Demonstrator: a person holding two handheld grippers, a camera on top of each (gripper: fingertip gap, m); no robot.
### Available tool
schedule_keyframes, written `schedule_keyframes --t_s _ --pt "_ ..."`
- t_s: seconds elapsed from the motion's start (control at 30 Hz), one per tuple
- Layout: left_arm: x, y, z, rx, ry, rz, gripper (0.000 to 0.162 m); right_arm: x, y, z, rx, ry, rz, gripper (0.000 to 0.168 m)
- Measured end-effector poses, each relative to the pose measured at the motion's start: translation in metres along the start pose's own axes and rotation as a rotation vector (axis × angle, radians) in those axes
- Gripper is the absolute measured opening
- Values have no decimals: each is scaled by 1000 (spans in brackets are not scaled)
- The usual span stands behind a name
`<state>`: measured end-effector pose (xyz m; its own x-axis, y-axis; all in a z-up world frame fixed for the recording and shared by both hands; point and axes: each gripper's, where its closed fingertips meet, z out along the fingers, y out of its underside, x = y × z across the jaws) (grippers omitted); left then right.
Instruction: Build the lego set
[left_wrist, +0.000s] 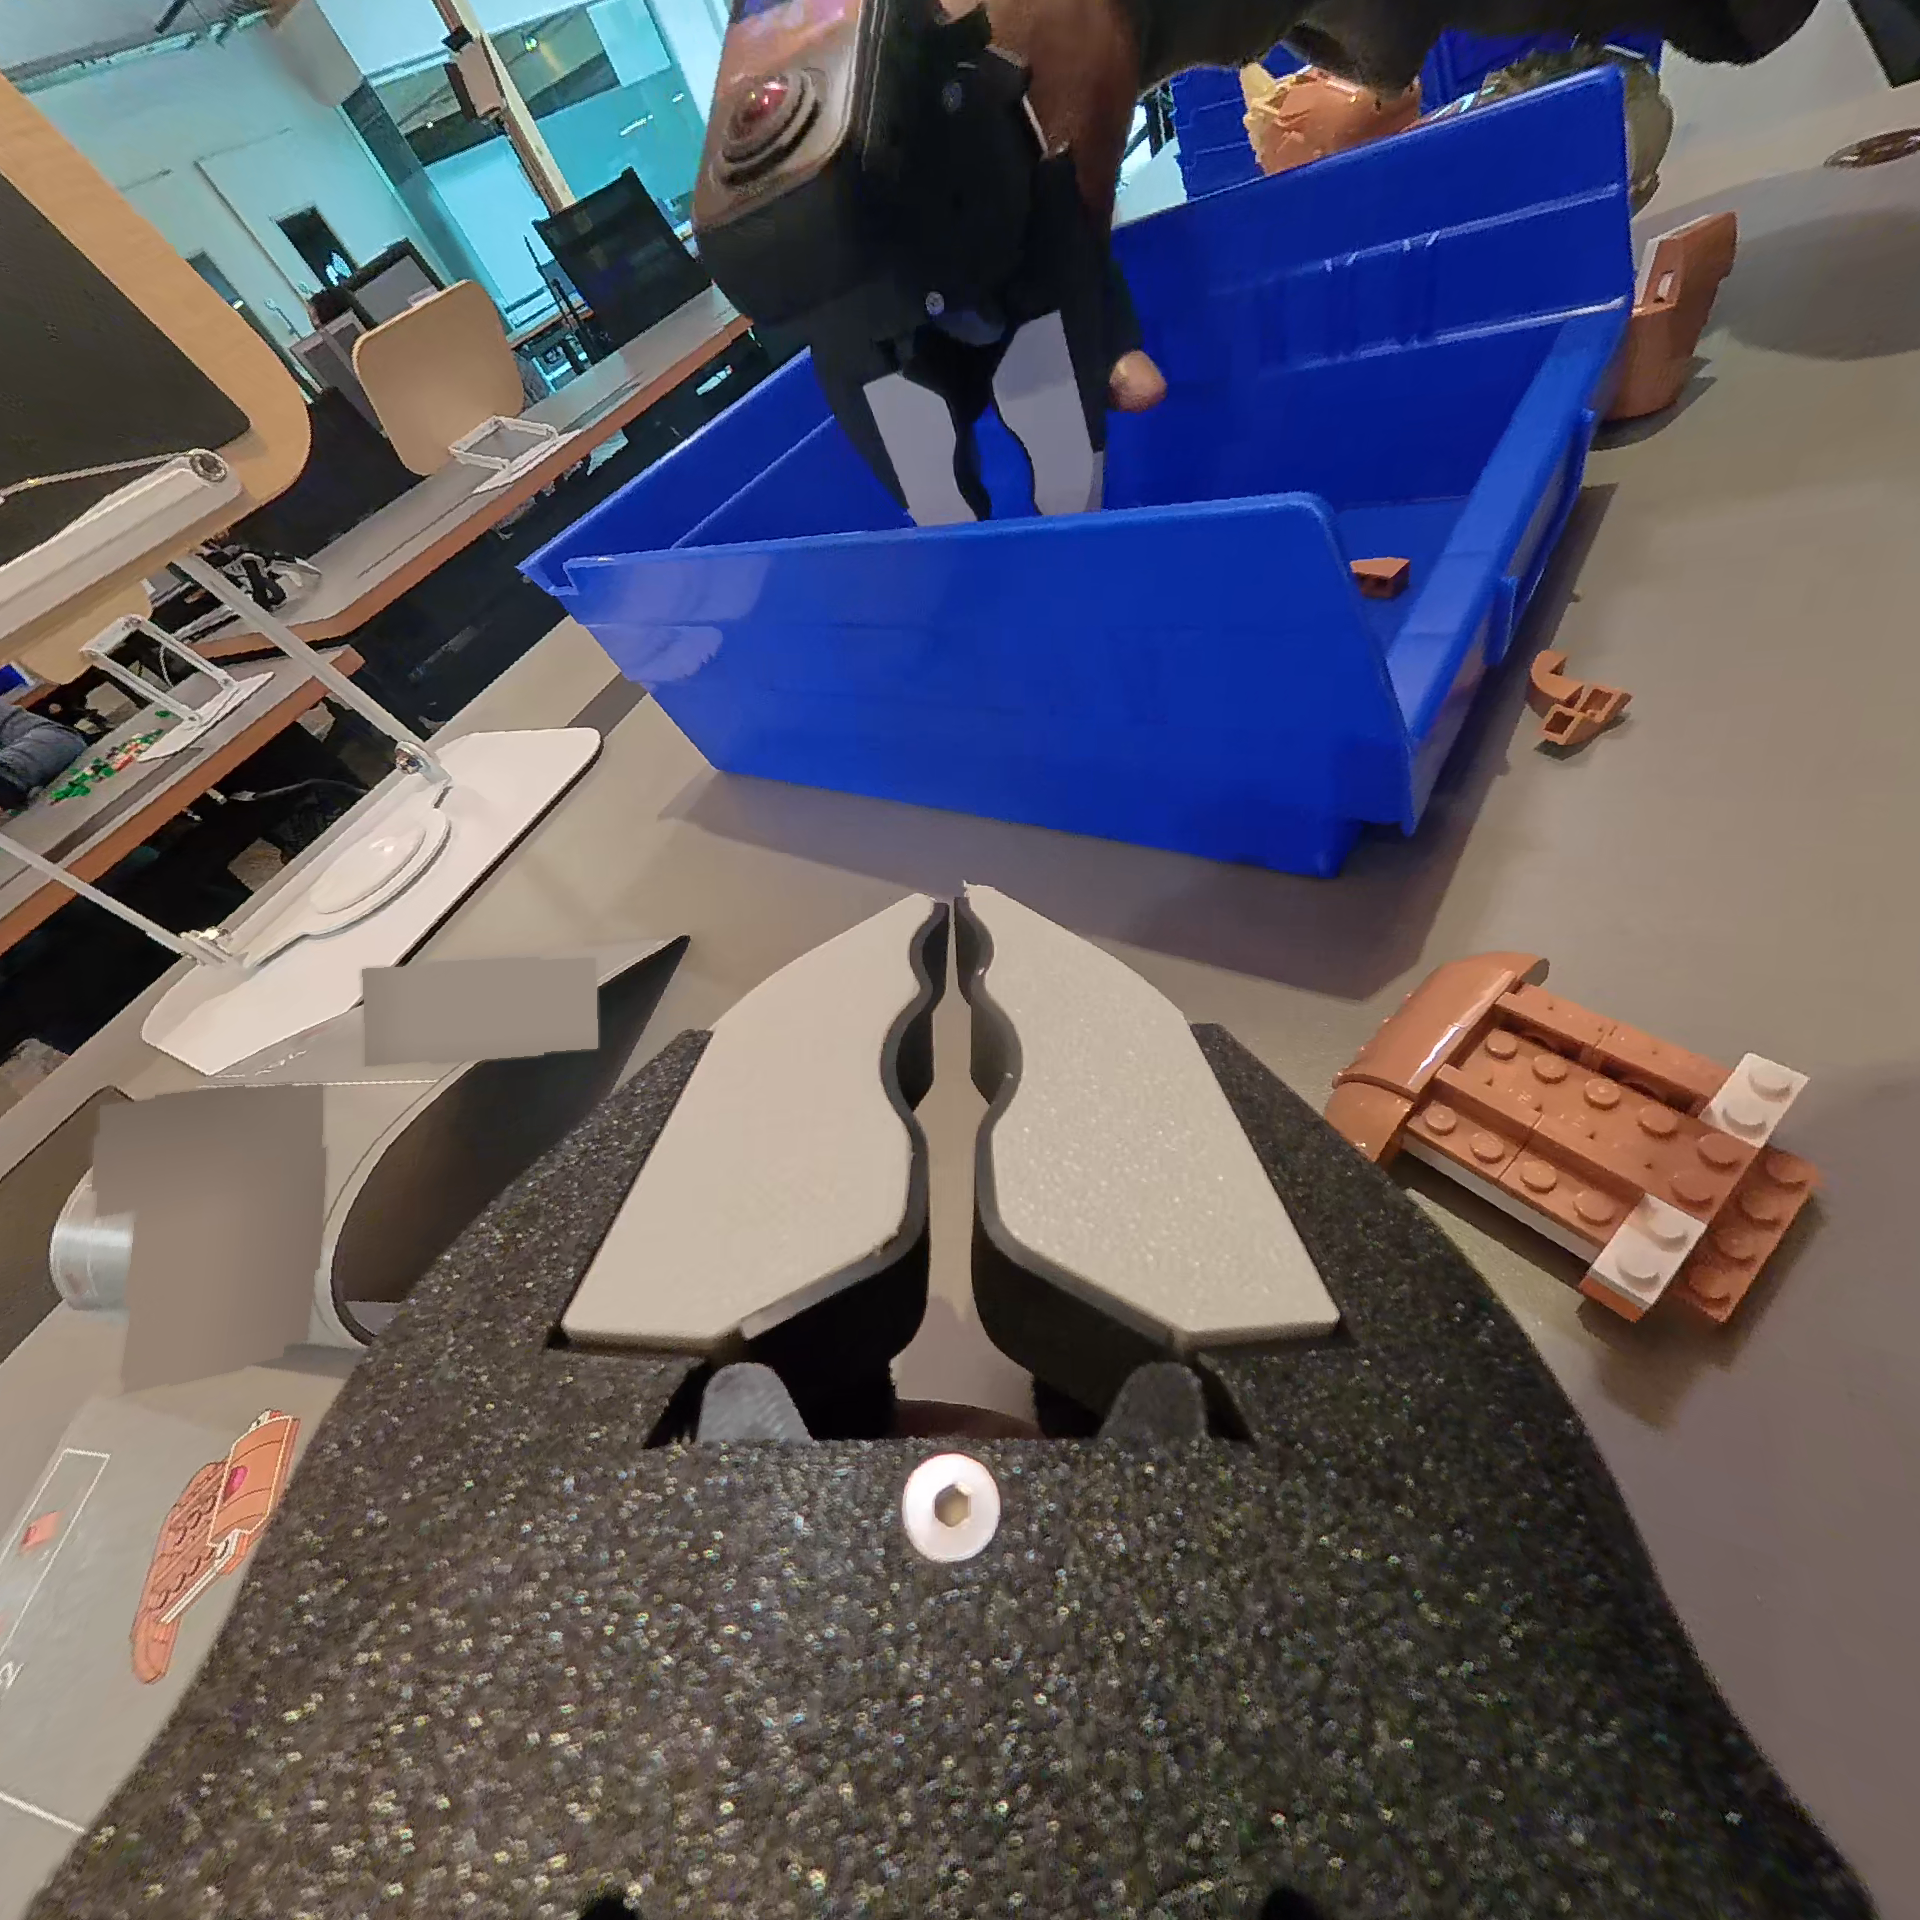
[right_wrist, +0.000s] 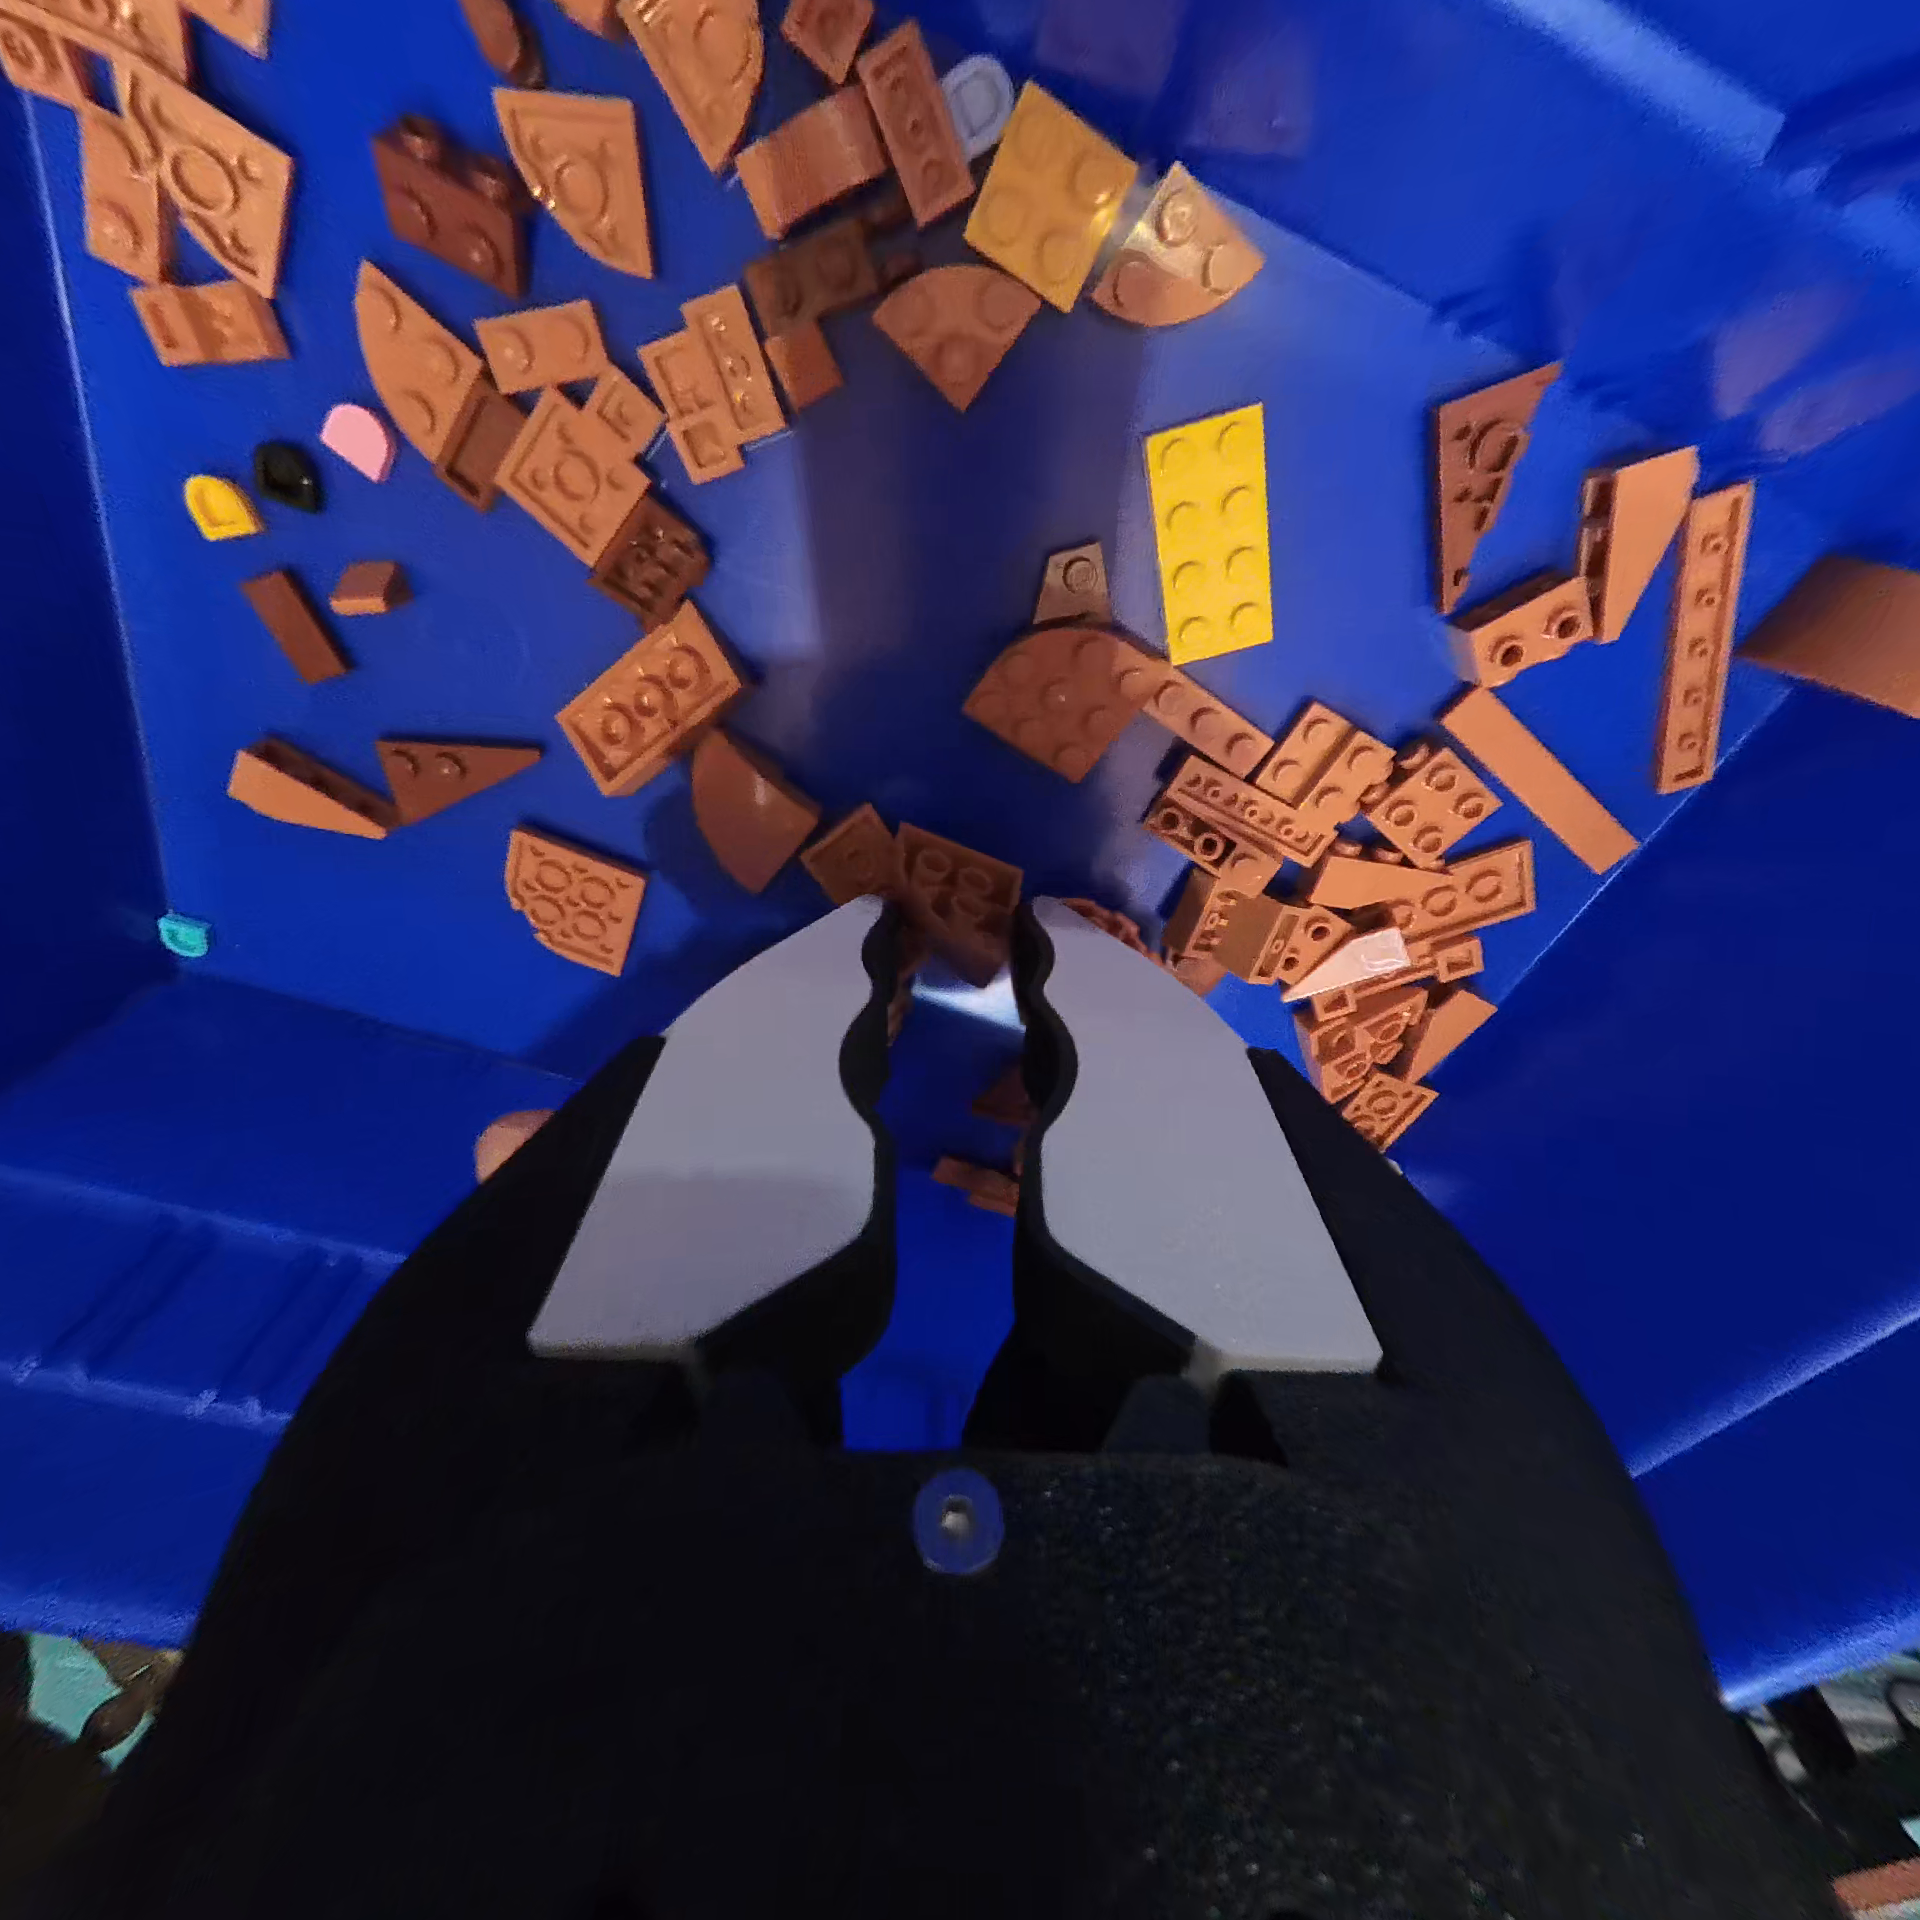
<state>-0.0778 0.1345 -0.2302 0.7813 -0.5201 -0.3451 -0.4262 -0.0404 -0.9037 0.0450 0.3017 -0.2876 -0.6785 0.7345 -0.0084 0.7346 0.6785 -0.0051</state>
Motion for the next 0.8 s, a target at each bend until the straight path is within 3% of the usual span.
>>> schedule_keyframes --t_s 0.33,0.8 --pt "0 1 0 -2 0 -1 1 9 -5 -3 25 54 16 32" --pt "-2 1 0 -3 -7 0 1 27 2 -9 42 145 72 30"
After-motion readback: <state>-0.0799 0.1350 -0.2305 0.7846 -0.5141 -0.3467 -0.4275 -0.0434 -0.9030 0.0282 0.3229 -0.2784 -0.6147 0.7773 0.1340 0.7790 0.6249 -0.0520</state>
